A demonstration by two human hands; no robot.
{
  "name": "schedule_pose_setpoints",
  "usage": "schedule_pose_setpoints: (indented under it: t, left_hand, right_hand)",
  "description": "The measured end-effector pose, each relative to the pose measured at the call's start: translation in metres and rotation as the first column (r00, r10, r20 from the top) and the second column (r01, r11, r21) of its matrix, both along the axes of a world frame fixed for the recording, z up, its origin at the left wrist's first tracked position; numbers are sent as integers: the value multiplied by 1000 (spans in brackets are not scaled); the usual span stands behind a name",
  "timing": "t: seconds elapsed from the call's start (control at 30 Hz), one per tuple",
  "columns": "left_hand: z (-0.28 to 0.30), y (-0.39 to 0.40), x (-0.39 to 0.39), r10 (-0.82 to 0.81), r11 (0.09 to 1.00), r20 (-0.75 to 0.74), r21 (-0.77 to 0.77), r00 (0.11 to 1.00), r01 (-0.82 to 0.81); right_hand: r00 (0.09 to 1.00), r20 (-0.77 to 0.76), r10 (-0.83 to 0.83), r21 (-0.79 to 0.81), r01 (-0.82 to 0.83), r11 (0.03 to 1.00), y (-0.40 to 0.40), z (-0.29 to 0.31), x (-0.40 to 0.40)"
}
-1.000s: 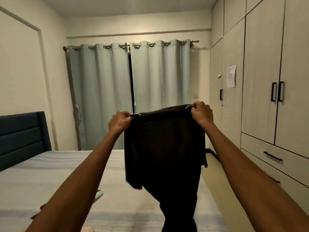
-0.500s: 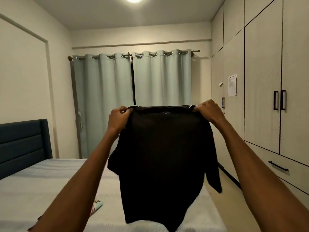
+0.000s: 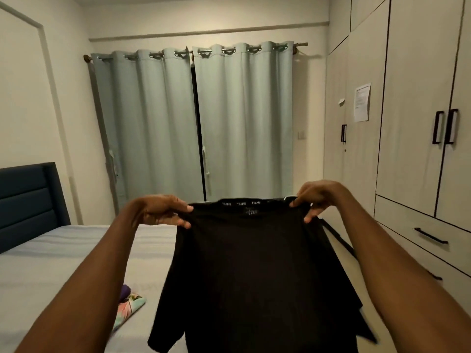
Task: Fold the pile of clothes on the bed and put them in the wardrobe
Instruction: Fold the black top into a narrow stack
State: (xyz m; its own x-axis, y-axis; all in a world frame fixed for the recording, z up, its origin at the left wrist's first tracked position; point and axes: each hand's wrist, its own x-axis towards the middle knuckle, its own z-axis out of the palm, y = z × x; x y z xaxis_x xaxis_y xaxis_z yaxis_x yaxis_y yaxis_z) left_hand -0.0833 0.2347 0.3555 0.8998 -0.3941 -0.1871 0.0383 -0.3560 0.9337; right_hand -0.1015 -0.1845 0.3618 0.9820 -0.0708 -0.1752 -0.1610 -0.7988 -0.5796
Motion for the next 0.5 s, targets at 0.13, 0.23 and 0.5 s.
schedule_pose_setpoints:
  t: [0.13,0.23,0.5]
  left_hand:
    - [-55,-24,91,218,960,165,140,962,-242]
    - [-79,-52,145,331,897,472,111,817,-427]
    - [-14,-97,226,484,817,794,-261,367,-514]
  right_hand:
    - [985,127,-118,-17,121,993,-1,-58,88]
    - [897,429,-105,-199,207,958,10,-62,135]
    - [520,846,-114,-20,246,969,5,2,226]
